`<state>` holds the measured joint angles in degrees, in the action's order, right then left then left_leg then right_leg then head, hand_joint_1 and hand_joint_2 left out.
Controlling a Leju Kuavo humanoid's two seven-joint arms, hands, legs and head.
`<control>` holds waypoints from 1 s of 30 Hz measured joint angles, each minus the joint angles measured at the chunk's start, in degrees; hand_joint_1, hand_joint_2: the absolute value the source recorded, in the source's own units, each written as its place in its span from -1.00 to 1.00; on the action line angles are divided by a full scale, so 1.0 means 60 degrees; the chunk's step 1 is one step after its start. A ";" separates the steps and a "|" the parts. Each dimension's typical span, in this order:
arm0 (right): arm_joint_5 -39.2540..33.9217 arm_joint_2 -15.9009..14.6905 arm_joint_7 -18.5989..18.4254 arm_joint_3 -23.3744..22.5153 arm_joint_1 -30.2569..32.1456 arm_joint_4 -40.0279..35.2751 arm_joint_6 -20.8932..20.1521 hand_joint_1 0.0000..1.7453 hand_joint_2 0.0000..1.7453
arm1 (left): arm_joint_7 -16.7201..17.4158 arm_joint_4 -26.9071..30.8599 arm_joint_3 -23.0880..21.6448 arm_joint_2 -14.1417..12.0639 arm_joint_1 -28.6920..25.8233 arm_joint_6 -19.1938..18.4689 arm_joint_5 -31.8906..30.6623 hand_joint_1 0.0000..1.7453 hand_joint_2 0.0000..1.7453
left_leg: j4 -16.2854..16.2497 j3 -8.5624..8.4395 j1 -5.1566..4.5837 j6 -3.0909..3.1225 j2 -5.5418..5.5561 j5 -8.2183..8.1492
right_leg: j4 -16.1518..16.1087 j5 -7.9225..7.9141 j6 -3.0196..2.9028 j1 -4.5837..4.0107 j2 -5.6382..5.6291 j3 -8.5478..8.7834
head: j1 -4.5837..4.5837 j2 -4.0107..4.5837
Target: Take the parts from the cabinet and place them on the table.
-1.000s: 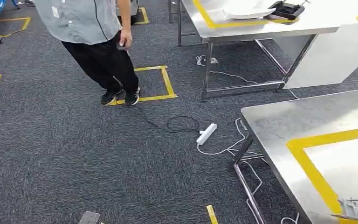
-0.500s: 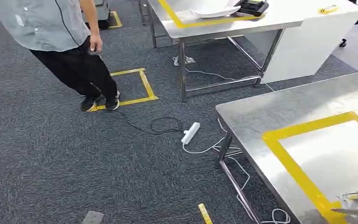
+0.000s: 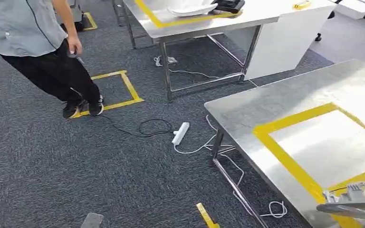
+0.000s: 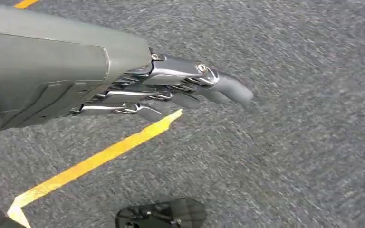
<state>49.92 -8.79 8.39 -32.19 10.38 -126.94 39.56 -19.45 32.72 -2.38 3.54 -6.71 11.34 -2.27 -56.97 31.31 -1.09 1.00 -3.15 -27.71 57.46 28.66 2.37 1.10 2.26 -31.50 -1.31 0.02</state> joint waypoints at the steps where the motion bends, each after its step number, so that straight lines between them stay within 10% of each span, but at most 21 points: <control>1: 0.0025 -0.0015 -0.0052 0.0055 -0.0001 0.0022 0.0000 -0.08 1.00 | 0.0000 -0.0007 0.0000 0.0000 0.0004 -0.0004 0.0007 -1.00 1.00 | 0.0014 0.0000 0.0001 -0.0030 -0.0027 0.0015 | 0.0049 0.0009 -0.0077 -0.0010 -0.0072 -0.0007 | 0.0029 0.0000; 4: 0.0098 -0.0036 -0.0120 0.0211 0.0012 0.0109 0.0000 -0.08 1.00 | 0.0000 -0.0018 -0.0004 0.0000 0.0024 -0.0015 0.0033 -1.00 1.00 | -0.0026 -0.0001 0.0029 -0.0132 -0.0172 -0.0032 | 0.0044 -0.0047 -0.0231 0.0004 -0.0254 -0.0057 | 0.0019 0.0000; 5: 0.0120 -0.0065 -0.0168 0.0244 0.0007 0.0113 0.0000 -0.08 1.00 | 0.0000 -0.0018 -0.0004 -0.0007 0.0033 -0.0015 0.0040 -1.00 1.00 | -0.0184 0.0047 0.0066 -0.0219 0.0126 -0.0197 | 0.0041 -0.0070 -0.0278 0.0015 -0.0292 -0.0057 | 0.0043 0.0000; 8: 0.0332 -0.0153 -0.0361 0.0506 -0.0098 0.0182 -0.0018 -0.08 1.00 | 0.0000 -0.0069 -0.0007 0.0004 0.0041 -0.0022 0.0040 -1.00 1.00 | -0.2257 0.0979 0.0110 -0.0289 0.0410 -0.1296 | 0.0047 -0.0092 -0.0358 -0.0004 -0.0465 -0.0092 | 0.0070 0.0000; 10: 0.0444 -0.0197 -0.0507 0.0721 -0.0211 0.0248 -0.0025 -0.08 1.00 | 0.0000 -0.0106 -0.0018 0.0004 0.0026 -0.0051 0.0040 -1.00 1.00 | -0.3033 0.1385 0.0110 -0.0258 0.0419 -0.1404 | 0.0051 -0.0097 -0.0374 -0.0038 -0.0636 -0.0094 | 0.0070 0.0000; 14: 0.0590 -0.0357 -0.0700 0.1165 -0.0415 0.0408 -0.0033 -0.08 1.00 | -0.0033 -0.0127 -0.0087 -0.0018 0.0067 -0.0102 -0.0018 -1.00 1.00 | -0.0616 0.0315 0.0063 0.0021 0.0861 0.0104 | 0.0049 -0.0113 -0.0370 -0.0056 -0.0953 -0.0075 | 0.0066 0.0000; 15: 0.0604 -0.0394 -0.0711 0.1242 -0.0492 0.0437 -0.0033 -0.08 1.00 | -0.0033 -0.0138 -0.0106 -0.0029 0.0076 -0.0106 -0.0022 -1.00 1.00 | -0.0247 0.0150 0.0062 0.0088 0.1049 0.0075 | 0.0085 -0.0116 -0.0335 -0.0110 -0.1024 -0.0105 | 0.0070 0.0000; 19: 0.0626 -0.0558 -0.0838 0.1490 -0.0588 0.0565 -0.0025 -0.08 1.00 | -0.0087 -0.0175 -0.0211 -0.0036 0.0168 -0.0186 -0.0033 -1.00 1.00 | -0.0004 0.0119 0.0068 0.0114 0.0865 0.0099 | 0.0002 -0.0210 -0.0121 -0.0063 -0.1248 -0.0231 | 0.0055 0.0000; 22: 0.0626 -0.0674 -0.0874 0.1624 -0.0784 0.0641 -0.0022 -0.08 1.00 | -0.0109 -0.0207 -0.0248 -0.0036 0.0201 -0.0197 -0.0033 -1.00 1.00 | 0.0135 0.0086 0.0111 0.0212 0.0586 0.0182 | 0.1186 0.0547 -0.0058 -0.0077 -0.0579 -0.0853 | -0.0018 0.0000; 25: 0.0626 -0.0710 -0.0926 0.1748 -0.0818 0.0743 -0.0026 -0.08 1.00 | -0.0113 -0.0295 -0.0299 -0.0036 0.0201 -0.0204 -0.0033 -1.00 1.00 | 0.0126 0.0103 0.0085 0.0238 0.0322 0.0160 | 0.2981 0.1207 0.0043 -0.0055 -0.0470 -0.1701 | -0.0018 0.0000; 28: 0.0626 -0.0750 -0.0962 0.1879 -0.0917 0.0823 -0.0026 -0.08 1.00 | -0.0116 -0.0324 -0.0371 -0.0033 0.0224 -0.0204 -0.0033 -1.00 1.00 | 0.0093 0.0082 0.0101 0.0180 0.0084 0.0115 | 0.1434 0.0214 0.0106 -0.0007 -0.0328 -0.0882 | -0.0011 0.0000; 30: 0.0626 -0.0765 -0.0969 0.1948 -0.1017 0.0860 -0.0029 -0.08 1.00 | -0.0117 -0.0328 -0.0408 -0.0058 0.0239 -0.0200 -0.0033 -1.00 1.00 | 0.0014 0.0072 0.0024 0.0062 -0.0004 0.0035 | 0.0152 0.0016 0.0175 -0.0070 0.0293 -0.0199 | -0.0036 0.0000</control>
<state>53.68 -13.38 2.58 -20.51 4.28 -121.79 39.39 -20.15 30.75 -4.83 3.19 -5.27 10.14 -2.47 -56.88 31.74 -0.94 1.38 -3.17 -27.49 58.37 28.76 3.42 0.68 4.01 -32.70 -1.53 0.02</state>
